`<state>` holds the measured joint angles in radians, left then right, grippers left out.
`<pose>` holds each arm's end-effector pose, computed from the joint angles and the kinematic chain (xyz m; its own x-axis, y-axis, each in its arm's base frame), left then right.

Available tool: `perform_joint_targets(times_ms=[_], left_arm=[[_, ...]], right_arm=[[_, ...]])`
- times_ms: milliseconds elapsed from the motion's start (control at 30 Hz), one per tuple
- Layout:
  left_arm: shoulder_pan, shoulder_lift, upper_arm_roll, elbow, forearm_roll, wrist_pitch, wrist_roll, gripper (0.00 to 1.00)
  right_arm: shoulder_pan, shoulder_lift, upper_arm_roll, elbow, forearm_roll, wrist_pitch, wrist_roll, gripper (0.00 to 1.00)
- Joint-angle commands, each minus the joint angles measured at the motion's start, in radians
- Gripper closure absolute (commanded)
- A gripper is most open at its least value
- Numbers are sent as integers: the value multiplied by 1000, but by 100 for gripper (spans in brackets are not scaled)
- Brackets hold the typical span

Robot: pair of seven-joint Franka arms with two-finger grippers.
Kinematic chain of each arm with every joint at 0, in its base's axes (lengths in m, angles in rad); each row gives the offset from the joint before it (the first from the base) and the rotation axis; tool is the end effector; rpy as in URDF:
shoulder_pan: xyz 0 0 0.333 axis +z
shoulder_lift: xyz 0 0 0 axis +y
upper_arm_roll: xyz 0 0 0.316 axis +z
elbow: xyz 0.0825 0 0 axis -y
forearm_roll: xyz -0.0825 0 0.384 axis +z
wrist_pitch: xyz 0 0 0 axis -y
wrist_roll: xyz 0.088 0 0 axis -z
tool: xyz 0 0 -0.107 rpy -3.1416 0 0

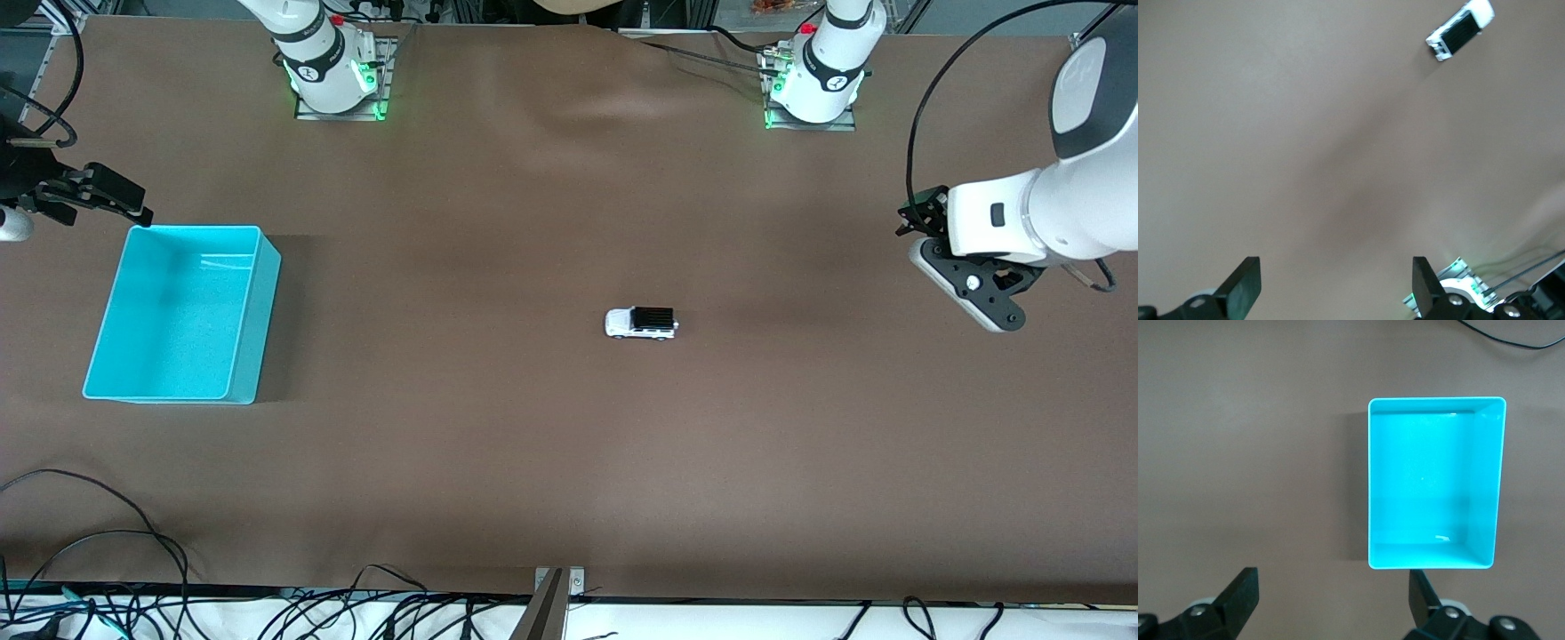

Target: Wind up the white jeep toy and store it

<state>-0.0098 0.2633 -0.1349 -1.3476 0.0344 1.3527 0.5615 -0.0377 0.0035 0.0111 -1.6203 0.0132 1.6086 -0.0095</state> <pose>0.6019 -0.0726 0.5589 0.7357 -0.6427 -0.2139 -0.6293 -0.7653 0.1353 0.5576 -0.0135 0.6024 0.9997 -0.0176 -0.0151 -0.0178 -0.9998 -0.0134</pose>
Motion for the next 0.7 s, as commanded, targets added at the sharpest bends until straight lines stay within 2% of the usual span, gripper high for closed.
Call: perform_joint_targets(times_ms=[0,67,100,300,467,667], left_arm=[[-32,-87,43,-79,-4,40,-110,0],[-67,-111,86,-106,-4,83,-124,0],[-88,-146,124,-157,-5,148,-124,0],[-85,-214,143,-275,-10,295,-127,0],[-67,-223,147,-291,-13,332,-143,0],[-50,-236,150,-295,-8,330,-284,0]], right_arm=[[-2,-20,3,-12,-15,-9,-3,0],[-2,-20,3,-12,-15,-9,-3,0],[-2,-20,3,-12,-15,-9,-3,0],[-2,-20,1,-12,-15,-9,-1,0],[-2,-22,1,-12,-15,-7,2,0],[-2,-20,1,-4,-15,-6,2,0]])
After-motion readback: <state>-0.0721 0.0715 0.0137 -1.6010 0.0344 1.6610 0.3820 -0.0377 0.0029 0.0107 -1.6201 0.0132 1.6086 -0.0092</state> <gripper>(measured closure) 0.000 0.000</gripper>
